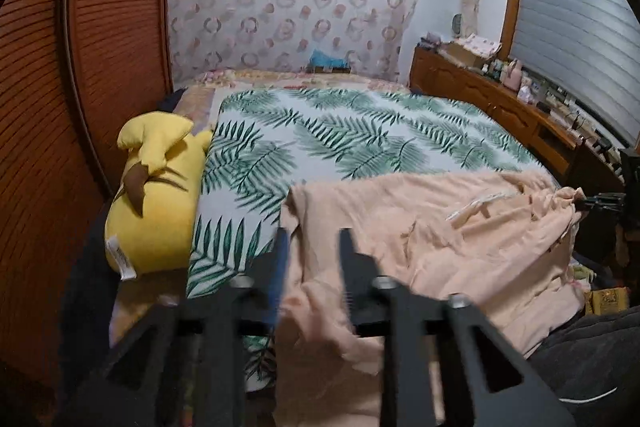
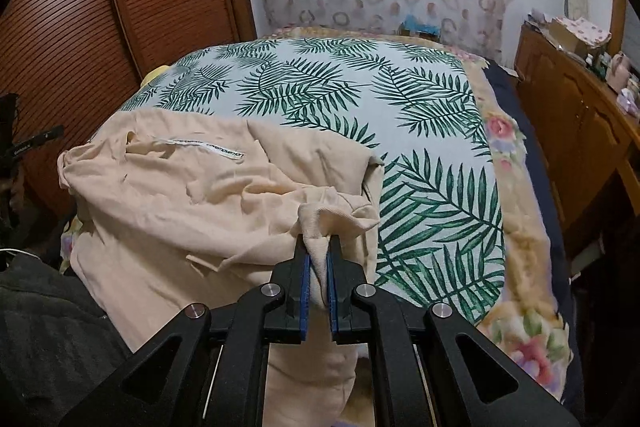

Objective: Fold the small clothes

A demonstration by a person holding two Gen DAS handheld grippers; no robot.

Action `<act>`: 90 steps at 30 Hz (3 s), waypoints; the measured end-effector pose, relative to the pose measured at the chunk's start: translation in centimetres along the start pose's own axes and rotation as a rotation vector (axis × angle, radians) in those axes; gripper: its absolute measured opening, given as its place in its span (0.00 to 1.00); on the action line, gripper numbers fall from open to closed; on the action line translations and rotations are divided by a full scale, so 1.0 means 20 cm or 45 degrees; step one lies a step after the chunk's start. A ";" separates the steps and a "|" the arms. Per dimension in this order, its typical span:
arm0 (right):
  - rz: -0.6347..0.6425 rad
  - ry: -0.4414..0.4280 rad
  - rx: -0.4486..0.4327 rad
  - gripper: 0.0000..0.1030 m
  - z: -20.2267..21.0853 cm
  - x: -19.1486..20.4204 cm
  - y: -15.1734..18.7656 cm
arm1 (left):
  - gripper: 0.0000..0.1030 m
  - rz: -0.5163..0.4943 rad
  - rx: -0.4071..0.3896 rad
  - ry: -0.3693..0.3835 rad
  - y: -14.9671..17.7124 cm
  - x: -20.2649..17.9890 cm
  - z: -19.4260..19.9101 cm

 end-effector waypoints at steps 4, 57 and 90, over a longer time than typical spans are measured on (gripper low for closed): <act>0.014 0.008 -0.023 0.13 0.01 0.02 0.02 | 0.73 0.026 -0.027 -0.010 -0.04 -0.01 -0.01; 0.044 -0.074 0.036 0.09 -0.50 -0.15 -0.20 | 0.11 -0.100 0.148 0.162 -0.21 -0.18 -0.42; 0.126 -0.014 -0.145 0.08 -0.20 0.01 -0.18 | 0.11 -0.430 0.330 0.099 -0.13 -0.21 -0.47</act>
Point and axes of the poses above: each gripper's, at about its wrist camera, not at the fingertips, and z roughly against the way its jaws point, x to its left, y to its underside, the point moved 1 cm from there along -z, roughly the way its jaws point, and after that the axes turned 15 degrees about -y, right-handed, at the moved point
